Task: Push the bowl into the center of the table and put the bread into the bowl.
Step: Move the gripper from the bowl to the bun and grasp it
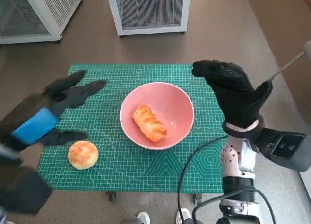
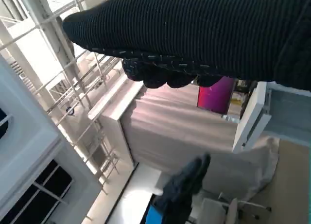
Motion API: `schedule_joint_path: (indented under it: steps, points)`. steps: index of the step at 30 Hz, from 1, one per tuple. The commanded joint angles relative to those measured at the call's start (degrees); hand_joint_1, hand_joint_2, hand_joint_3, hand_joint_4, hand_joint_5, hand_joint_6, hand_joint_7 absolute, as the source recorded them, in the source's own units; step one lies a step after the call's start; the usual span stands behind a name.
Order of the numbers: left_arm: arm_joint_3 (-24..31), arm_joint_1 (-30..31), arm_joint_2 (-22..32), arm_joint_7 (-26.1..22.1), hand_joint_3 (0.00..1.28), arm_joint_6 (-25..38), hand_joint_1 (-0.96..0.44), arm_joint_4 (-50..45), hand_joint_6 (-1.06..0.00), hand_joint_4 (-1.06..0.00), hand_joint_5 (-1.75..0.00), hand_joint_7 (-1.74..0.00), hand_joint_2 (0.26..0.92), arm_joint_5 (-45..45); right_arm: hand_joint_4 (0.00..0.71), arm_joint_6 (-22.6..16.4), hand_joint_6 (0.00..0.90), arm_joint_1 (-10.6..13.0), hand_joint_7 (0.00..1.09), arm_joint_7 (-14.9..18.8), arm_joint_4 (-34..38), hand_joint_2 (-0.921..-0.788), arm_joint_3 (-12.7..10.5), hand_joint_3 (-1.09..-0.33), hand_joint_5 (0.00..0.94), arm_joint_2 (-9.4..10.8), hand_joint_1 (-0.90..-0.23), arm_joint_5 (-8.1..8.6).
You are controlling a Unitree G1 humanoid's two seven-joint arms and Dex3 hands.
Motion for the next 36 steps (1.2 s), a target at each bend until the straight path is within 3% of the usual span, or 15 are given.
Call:
schedule_joint_path:
  steps: [1, 8, 17, 36]
  points:
    - [2.98, 4.76, 1.28, -0.99, 0.00, 4.21, -0.14, -5.63, -0.32, -0.12, 0.00, -0.01, 0.759, 1.21, 0.216, 0.88, 0.373, 1.17, 0.00, -0.41, 0.28, -0.921, 0.18, -0.639, 0.000, 0.28, -0.622, 0.50]
    - [3.19, 10.24, 2.63, -2.48, 0.00, 12.80, -0.14, -12.59, -0.31, -0.12, 0.00, 0.00, 0.745, 4.96, 0.215, 1.61, 0.376, 0.59, 0.00, -0.25, 1.07, -0.921, -0.05, -0.616, 0.000, 0.31, -0.627, 0.96]
    - [0.48, 12.95, 4.15, -3.19, 0.00, 20.45, -0.12, -16.07, -0.27, -0.13, 0.00, 0.00, 0.741, 7.57, 0.216, 2.24, 0.385, 0.83, 0.01, -0.03, 0.99, -0.921, 0.10, -0.591, 0.001, 0.49, -0.635, 1.47]
    - [-10.78, 17.18, 1.38, 3.36, 0.00, 15.81, -0.17, -5.67, -0.25, -0.13, 0.00, 0.00, 0.752, 10.60, 0.221, 2.42, 0.386, 1.37, 0.01, 0.62, 0.51, -0.921, -0.15, -0.613, 0.002, -0.10, -0.630, 1.53]
